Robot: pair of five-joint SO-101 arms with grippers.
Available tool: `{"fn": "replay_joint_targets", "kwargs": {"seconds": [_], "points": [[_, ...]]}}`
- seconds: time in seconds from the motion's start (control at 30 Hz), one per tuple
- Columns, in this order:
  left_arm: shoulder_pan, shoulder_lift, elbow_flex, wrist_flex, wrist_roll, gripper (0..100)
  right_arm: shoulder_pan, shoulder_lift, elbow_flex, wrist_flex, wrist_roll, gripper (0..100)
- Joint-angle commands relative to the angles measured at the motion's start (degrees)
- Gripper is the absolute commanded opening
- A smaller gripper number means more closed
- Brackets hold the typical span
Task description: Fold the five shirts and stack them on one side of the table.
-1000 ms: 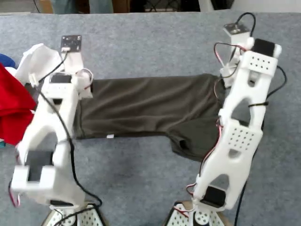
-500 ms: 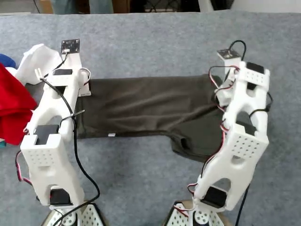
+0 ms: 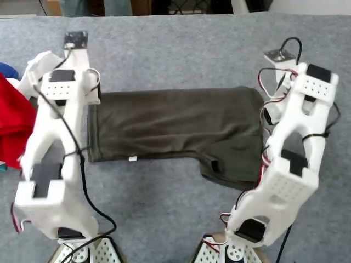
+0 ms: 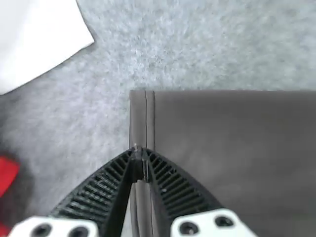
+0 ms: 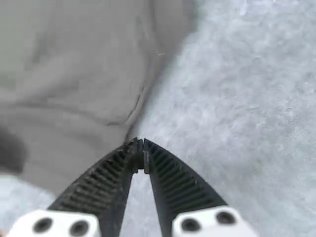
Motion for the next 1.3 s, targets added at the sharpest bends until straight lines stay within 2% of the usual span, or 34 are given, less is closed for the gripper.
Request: {"fn": "replay_joint_targets", "kwargs": {"seconds": [0.0, 0.07, 0.13, 0.23, 0.3, 0.47, 0.6, 0.9, 1.13, 1.27], "points": [[1.36, -10.64, 7.69, 2.29, -0.7, 3, -3.96, -10.07, 0.84, 4.75, 2.2, 1.5], [2.95, -16.0, 16.48, 0.97, -2.46, 3, -6.15, -15.69, 6.55, 5.01, 2.2, 1.5], [4.35, -21.89, 26.95, -3.6, -3.16, 3, -8.88, -22.02, 14.46, 3.43, 2.2, 1.5], [4.62, -28.92, 41.1, -12.4, -2.9, 3, -13.98, -29.76, 29.23, -2.55, 2.11, 1.5], [4.62, -30.95, 47.34, -15.12, -2.9, 3, -17.85, -33.1, 39.43, -7.65, 1.76, 1.5], [4.26, -30.15, 52.09, -15.91, -2.81, 3, -25.76, -35.56, 57.1, -18.55, -2.73, 1.5], [3.91, -29.63, 53.85, -15.91, -3.08, 3, -27.34, -35.56, 65.19, -23.38, -3.08, 1.5], [-0.57, -29.54, 54.64, -16.0, -3.25, 3, -27.25, -36.35, 67.56, -20.66, 0.09, 1.5], [-0.92, -29.54, 54.73, -15.74, -3.25, 3, -25.93, -45.41, 56.04, -9.49, 1.85, 1.5], [-0.75, -29.54, 54.73, -15.82, -3.25, 3, -26.64, -47.16, 51.3, -9.32, -1.23, 1.5]]}}
